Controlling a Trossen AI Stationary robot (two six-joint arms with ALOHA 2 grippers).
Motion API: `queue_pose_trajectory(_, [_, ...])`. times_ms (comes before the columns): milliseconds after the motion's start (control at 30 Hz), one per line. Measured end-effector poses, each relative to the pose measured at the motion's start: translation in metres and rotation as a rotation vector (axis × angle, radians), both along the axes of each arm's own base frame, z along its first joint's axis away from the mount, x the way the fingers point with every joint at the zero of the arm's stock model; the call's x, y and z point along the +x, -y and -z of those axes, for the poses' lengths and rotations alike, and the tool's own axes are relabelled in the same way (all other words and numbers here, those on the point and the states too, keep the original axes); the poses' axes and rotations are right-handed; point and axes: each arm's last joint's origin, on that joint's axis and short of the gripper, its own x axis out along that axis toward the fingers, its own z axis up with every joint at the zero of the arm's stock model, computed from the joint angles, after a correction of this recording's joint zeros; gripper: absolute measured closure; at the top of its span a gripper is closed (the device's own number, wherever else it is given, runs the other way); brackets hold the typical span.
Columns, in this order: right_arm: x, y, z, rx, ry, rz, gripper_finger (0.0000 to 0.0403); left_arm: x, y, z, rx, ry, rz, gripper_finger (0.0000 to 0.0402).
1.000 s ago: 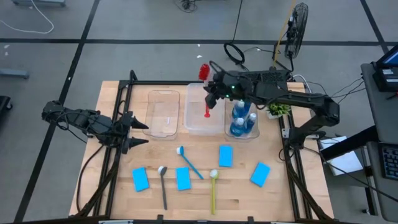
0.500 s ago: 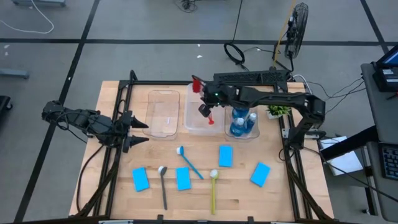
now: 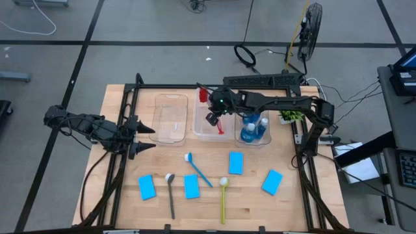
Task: Pick & Place Kitchen Sink Supplies
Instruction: Put the red dishwashing brush into the middle transparent bin
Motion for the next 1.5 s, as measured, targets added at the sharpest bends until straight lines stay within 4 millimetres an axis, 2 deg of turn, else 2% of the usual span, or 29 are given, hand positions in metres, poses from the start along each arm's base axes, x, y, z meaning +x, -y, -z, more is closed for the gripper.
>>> queue_pose_trajectory(333, [0.0, 0.001, 0.0, 0.022, 0.005, 0.015, 0.0367, 0.0, 0.0, 0.0, 0.002, -0.001, 0.0, 0.0096])
queue_pose_trajectory(633, [-0.011, 0.004, -0.022, 0.032, 0.081, 0.001, 0.0367, 0.0, 0.0, 0.0, -0.001, 0.0, -0.001, 0.0078])
queue_pose_trajectory(933, [-0.013, 0.007, -0.008, 0.115, 0.003, -0.006, 0.0367, 0.0, 0.0, 0.0, 0.0, 0.0, 0.0, 0.008])
queue_pose_trajectory(1200, [-0.015, 0.012, -0.008, 0.153, 0.016, -0.03, 0.0366, 0.0, 0.0, 0.0, -0.001, 0.0, 0.0, 0.0095])
queue_pose_trajectory(1500, [-0.017, 0.012, -0.007, 0.172, -0.005, -0.043, 0.0319, 0.0, 0.0, 0.0, 0.0, 0.0, 0.0, 0.0082])
